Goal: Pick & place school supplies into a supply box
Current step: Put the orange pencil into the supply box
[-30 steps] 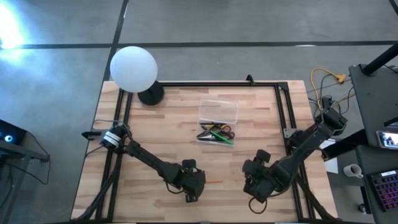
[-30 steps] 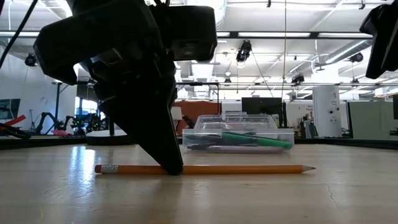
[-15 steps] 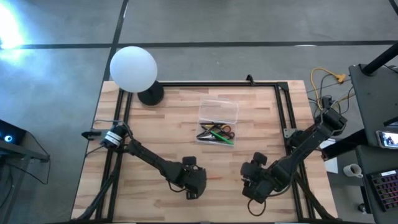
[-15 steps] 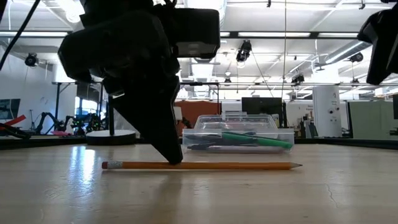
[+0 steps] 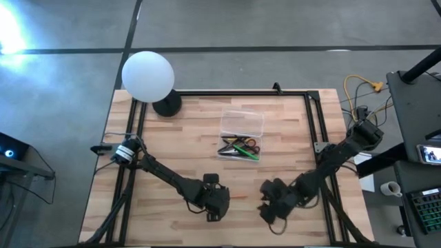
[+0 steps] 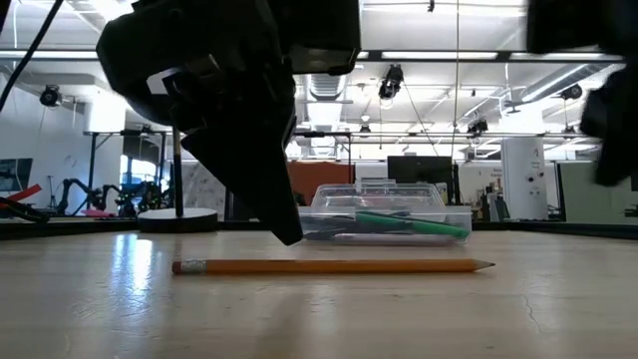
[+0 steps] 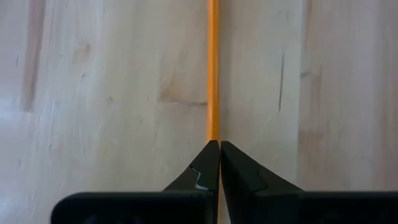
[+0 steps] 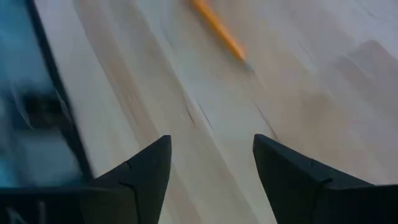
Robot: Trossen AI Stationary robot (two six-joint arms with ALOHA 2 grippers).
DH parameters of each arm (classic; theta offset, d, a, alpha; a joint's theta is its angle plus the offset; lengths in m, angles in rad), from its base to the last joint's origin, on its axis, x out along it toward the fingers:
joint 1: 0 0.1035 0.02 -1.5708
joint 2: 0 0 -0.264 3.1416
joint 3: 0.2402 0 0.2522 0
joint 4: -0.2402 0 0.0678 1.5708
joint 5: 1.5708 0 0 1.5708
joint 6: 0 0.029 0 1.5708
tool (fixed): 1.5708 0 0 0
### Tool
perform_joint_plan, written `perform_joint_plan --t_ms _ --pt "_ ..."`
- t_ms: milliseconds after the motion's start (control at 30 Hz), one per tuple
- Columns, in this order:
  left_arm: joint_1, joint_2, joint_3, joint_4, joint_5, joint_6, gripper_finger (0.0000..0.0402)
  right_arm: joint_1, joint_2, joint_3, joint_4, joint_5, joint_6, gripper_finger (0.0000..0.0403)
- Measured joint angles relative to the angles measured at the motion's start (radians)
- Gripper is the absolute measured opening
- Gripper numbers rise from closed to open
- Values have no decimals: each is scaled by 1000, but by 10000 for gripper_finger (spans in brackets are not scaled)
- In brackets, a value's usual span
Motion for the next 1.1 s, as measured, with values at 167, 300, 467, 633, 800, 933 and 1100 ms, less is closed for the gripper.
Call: perform_joint_plan --t_ms 167,300,467,633,800,933,1100 --pt "0 0 -3 -40 0 -4 0 -53 0 -85 140 34 173 149" --pt "-3 -1 -3 -49 0 -7 0 -84 0 -97 147 35 230 67" --pt "-4 -3 -3 -46 0 -30 0 -103 0 -97 159 3 298 14" --pt "-18 -4 -4 -42 0 -32 10 -107 33 -98 222 -10 342 13" --pt "-47 -10 -4 -28 -1 -32 54 -110 92 -65 260 -13 309 13" --pt "-56 -10 -16 -30 0 -33 88 -114 125 -46 251 -12 257 13" --pt "-53 -10 -35 -27 -29 -34 104 -122 126 -48 222 -10 248 13"
